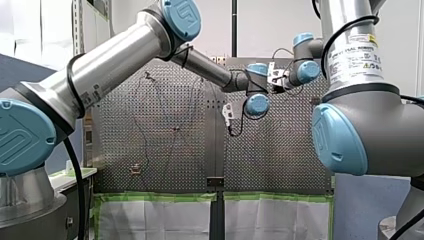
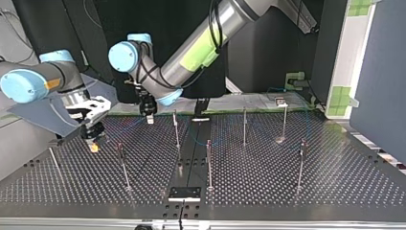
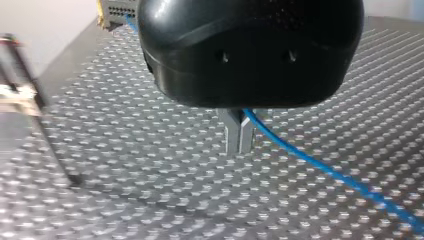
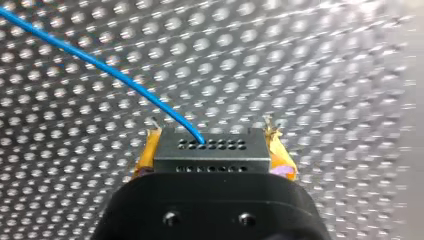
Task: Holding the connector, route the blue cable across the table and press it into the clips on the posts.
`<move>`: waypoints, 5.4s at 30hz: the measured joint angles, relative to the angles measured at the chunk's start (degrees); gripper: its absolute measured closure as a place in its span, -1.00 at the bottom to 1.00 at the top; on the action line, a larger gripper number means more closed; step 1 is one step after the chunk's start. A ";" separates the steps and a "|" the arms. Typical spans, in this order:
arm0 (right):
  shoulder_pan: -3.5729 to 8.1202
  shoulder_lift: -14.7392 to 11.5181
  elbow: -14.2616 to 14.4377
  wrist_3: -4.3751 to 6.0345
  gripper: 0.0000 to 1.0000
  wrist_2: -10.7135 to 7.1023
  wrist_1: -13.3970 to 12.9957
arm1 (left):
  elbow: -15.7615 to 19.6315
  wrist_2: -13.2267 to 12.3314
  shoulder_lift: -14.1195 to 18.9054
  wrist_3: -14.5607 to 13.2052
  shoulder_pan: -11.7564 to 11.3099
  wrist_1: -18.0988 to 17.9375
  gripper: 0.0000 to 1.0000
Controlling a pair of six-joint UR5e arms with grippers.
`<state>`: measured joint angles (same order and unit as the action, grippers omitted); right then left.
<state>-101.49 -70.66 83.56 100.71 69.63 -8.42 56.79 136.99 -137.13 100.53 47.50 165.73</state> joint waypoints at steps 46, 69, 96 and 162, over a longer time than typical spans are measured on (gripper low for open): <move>0.25 -4.67 -1.32 1.56 1.00 -2.98 0.41 | 6.50 -11.32 12.14 0.08 -5.82 -6.75 1.00; 1.17 -2.88 -2.69 3.07 1.00 -2.93 -0.81 | -2.11 -20.42 7.47 0.55 -10.16 -5.06 1.00; 3.27 -1.92 -3.75 2.74 1.00 -3.37 -1.26 | -7.94 -21.26 1.59 0.52 -9.65 3.13 -1.00; 2.32 -1.88 -3.70 1.45 1.00 -3.53 -0.91 | 18.32 -12.73 28.46 11.55 -6.47 -10.27 -1.00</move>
<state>-99.18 -72.53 79.86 102.16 66.10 -9.33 75.10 124.26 -108.67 112.08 41.03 155.46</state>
